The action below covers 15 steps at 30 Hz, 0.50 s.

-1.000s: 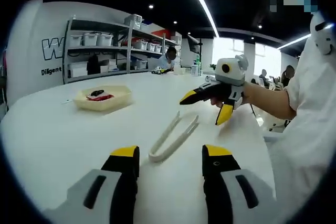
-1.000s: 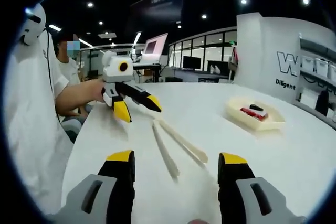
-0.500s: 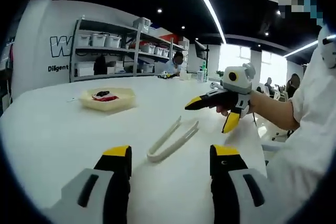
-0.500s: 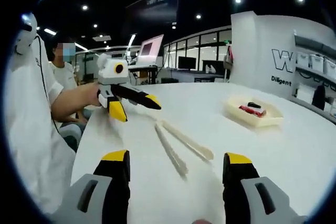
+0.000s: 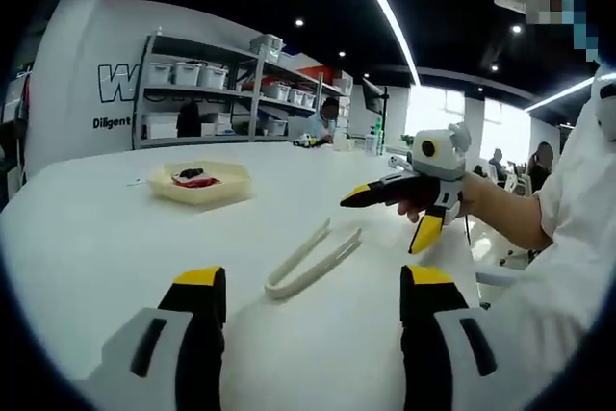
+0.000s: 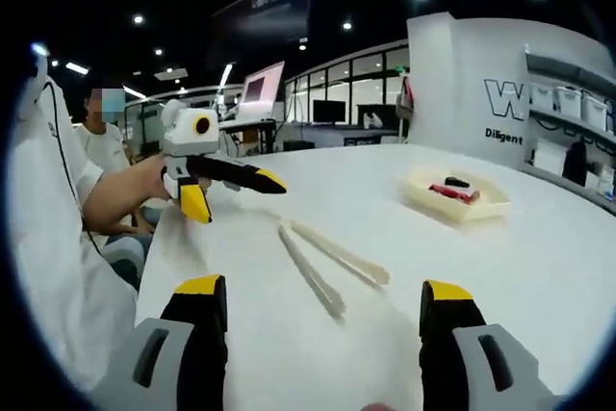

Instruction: Place the target food into the container with the food tongs after gripping and lifting it, then release it inside without dropping or visibly crushing the food.

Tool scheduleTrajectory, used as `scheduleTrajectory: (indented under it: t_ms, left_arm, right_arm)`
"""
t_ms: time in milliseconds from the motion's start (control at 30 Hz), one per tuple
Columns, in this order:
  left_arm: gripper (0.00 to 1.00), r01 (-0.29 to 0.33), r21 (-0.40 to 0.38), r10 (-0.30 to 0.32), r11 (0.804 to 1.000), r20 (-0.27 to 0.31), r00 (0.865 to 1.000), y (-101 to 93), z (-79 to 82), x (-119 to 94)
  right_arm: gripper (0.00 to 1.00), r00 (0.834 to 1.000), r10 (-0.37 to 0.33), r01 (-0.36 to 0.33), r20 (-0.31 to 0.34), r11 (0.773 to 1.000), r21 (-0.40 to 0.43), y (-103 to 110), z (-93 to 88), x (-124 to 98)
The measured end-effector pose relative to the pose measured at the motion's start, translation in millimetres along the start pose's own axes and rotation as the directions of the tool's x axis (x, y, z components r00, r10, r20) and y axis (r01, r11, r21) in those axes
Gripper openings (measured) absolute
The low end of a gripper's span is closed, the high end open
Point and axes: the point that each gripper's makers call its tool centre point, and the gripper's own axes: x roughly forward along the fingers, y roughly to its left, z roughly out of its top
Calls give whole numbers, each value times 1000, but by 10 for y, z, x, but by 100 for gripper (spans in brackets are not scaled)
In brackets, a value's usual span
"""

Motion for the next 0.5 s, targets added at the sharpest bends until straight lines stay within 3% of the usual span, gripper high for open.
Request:
scheduleTrajectory:
  t_ms: [233,500]
  left_arm:
    - [75,-35,-21,36,999,15,999,29,46,-34]
    - [77,-71,-19,71,997,4,997,42,79,-78]
  right_arm:
    - [88,1000,-24,24,-16,1000,4,-8,-14,-21]
    - [90,999,-51,51,-19,999,18,-33,21,-67]
